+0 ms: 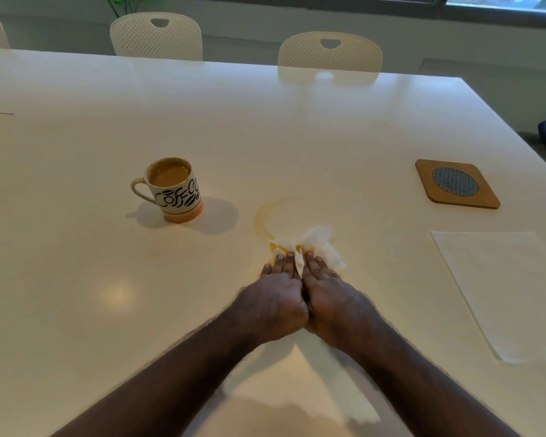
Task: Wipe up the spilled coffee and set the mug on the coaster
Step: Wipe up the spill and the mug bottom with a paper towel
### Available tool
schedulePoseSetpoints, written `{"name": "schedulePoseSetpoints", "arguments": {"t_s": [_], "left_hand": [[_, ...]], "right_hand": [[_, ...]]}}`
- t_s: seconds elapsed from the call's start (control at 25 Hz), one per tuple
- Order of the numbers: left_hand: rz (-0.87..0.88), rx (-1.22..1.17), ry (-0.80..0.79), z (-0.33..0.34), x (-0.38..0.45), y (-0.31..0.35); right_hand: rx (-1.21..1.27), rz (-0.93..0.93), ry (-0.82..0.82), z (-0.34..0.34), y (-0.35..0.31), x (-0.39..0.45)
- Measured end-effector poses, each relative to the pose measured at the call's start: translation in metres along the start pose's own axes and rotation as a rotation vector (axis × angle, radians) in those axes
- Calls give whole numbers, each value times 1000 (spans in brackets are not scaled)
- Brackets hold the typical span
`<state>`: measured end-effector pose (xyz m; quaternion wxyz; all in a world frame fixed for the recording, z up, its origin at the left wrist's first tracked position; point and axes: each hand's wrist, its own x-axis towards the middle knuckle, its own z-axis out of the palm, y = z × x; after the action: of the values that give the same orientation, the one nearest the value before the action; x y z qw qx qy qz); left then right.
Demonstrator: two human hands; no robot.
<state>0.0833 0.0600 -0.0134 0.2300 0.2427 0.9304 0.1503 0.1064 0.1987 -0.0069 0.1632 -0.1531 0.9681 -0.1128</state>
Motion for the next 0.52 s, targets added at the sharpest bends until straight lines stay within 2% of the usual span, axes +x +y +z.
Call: {"name": "schedulePoseSetpoints", "arguments": {"t_s": [0.32,0.52], "left_hand": [[7,3,-69,-29,32,20],[-33,-7,-53,-59,62,6]], "right_hand": [[122,94,60,-12,23,15],[139,126,45,-37,20,52]]}}
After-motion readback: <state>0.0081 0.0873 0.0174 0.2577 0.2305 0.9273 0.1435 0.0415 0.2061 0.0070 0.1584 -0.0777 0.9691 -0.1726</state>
